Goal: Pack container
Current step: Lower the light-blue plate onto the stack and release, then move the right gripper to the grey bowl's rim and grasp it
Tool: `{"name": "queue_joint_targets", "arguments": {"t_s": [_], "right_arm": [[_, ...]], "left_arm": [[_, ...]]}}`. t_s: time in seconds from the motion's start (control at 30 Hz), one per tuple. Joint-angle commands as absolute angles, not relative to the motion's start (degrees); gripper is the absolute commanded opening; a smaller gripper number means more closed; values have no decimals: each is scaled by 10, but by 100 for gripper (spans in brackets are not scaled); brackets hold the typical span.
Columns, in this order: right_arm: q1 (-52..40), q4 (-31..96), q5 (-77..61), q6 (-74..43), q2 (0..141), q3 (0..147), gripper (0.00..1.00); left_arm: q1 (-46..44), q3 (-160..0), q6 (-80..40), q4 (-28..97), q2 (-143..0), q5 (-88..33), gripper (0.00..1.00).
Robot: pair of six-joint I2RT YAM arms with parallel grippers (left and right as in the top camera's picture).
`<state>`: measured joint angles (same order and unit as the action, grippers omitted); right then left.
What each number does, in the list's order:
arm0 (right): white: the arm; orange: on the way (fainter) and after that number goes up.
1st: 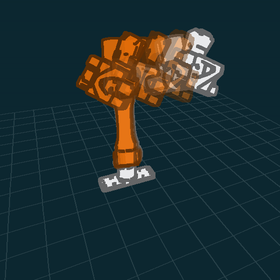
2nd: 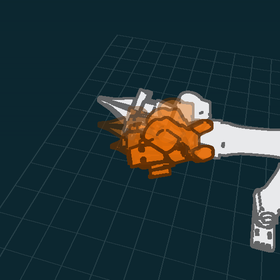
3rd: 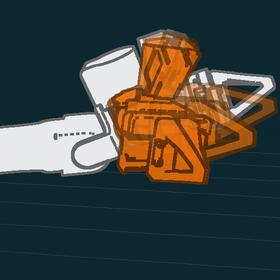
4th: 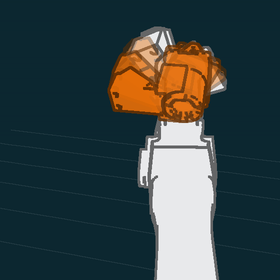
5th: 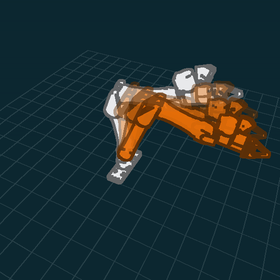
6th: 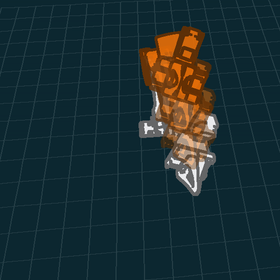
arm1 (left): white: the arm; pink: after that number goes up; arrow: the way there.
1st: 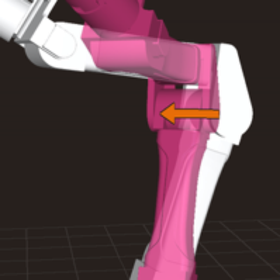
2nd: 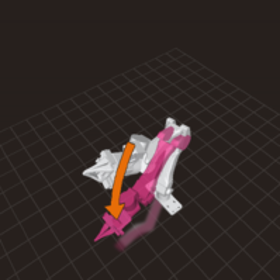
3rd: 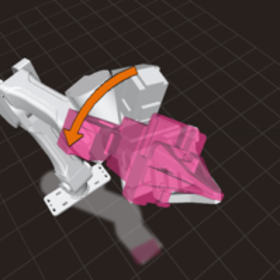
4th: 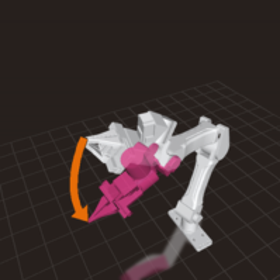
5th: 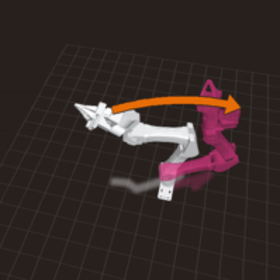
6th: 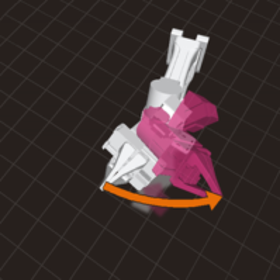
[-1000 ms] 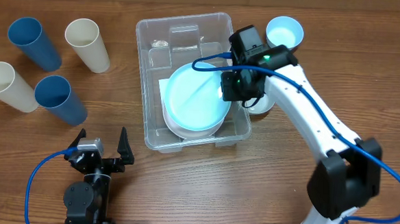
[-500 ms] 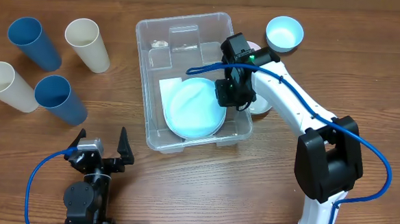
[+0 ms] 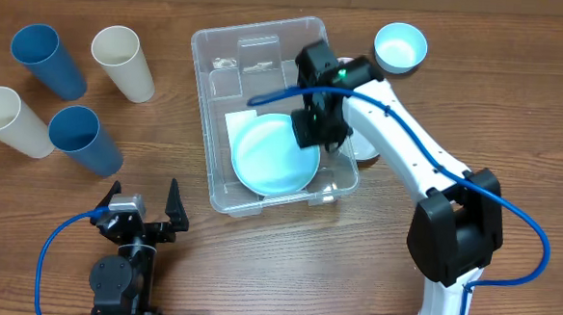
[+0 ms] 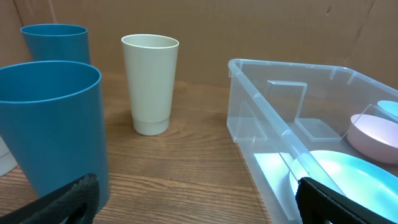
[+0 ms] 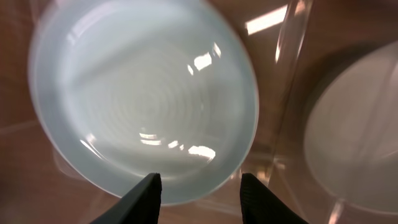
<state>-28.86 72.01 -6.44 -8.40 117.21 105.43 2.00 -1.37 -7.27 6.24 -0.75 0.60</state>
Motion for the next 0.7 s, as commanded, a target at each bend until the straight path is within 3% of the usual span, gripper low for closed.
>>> {"name": "queue_joint_targets", "arguments": {"t_s": [0.0,0.13,0.2,0.33,0.67], "right_arm": [[-277,778,12,-123,1167,1186,44],[-230,873,74,-198,1167,1246,41],[-180,921,70,-226,1167,1242,33],[-147,957,69,-226,1167,1224,31],[-171,896,34,-230,1166,1044,26]], "left_arm": [[23,-12,-64,62,-3,0,100],[23,-12,-64,62,-3,0,100],[23,-12,-64,62,-3,0,100],[23,-12,-64,62,-3,0,100],[23,-12,-64,62,-3,0,100]]}}
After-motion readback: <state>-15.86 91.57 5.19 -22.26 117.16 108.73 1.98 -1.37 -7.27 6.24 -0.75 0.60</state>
